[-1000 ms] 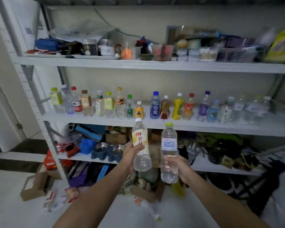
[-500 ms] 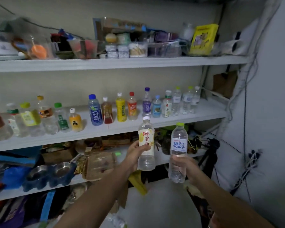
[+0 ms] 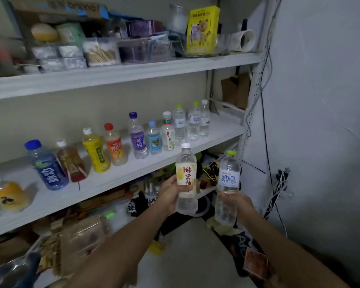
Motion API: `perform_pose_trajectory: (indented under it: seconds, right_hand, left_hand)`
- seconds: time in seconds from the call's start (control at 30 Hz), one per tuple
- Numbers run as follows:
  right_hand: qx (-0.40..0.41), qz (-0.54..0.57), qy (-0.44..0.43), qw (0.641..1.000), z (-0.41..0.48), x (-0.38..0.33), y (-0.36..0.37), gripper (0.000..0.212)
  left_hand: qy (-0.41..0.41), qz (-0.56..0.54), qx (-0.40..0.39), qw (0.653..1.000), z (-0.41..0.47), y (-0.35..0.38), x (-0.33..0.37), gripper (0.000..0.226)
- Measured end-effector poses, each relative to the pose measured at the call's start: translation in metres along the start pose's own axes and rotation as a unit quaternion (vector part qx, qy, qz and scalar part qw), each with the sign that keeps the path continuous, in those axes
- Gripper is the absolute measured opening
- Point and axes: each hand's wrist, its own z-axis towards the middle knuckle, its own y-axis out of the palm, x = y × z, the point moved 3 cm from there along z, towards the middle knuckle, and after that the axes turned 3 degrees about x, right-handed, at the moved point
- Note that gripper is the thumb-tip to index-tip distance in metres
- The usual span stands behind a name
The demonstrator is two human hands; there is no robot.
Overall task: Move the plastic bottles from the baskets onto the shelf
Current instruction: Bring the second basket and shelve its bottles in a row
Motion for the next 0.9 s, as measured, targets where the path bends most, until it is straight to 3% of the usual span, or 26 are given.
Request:
perform_pose_trajectory:
  seconds: [0.47, 0.77, 0.83, 0.9]
  right_hand:
    - [0.071, 0.065, -0.026, 0.995, 0.072, -0.011, -0.003, 0.042]
    - [0.039, 0.04, -0.059, 0.997, 0.135, -0.049, -0.02, 0.08]
    - [0.02, 0.035, -0.066, 0.997, 0.156, -0.055, -0.02, 0.06]
    - [0.013, 0.027, -0.06, 0.998, 0.182, -0.065, -0.02, 0.02]
  left_hand:
    - [-0.039, 0.026, -0.088, 0.995, 0.116, 0.03, 0.017, 0.055]
    - [-0.03, 0.01, -0.125, 0.992, 0.17, 0.081, 0.027, 0.043]
    - [-0.016, 0.021, -0.11, 0.994, 0.189, 0.091, 0.019, 0.045]
    - [-0.001, 0.038, -0.092, 0.995, 0.21, 0.103, 0.014, 0.048]
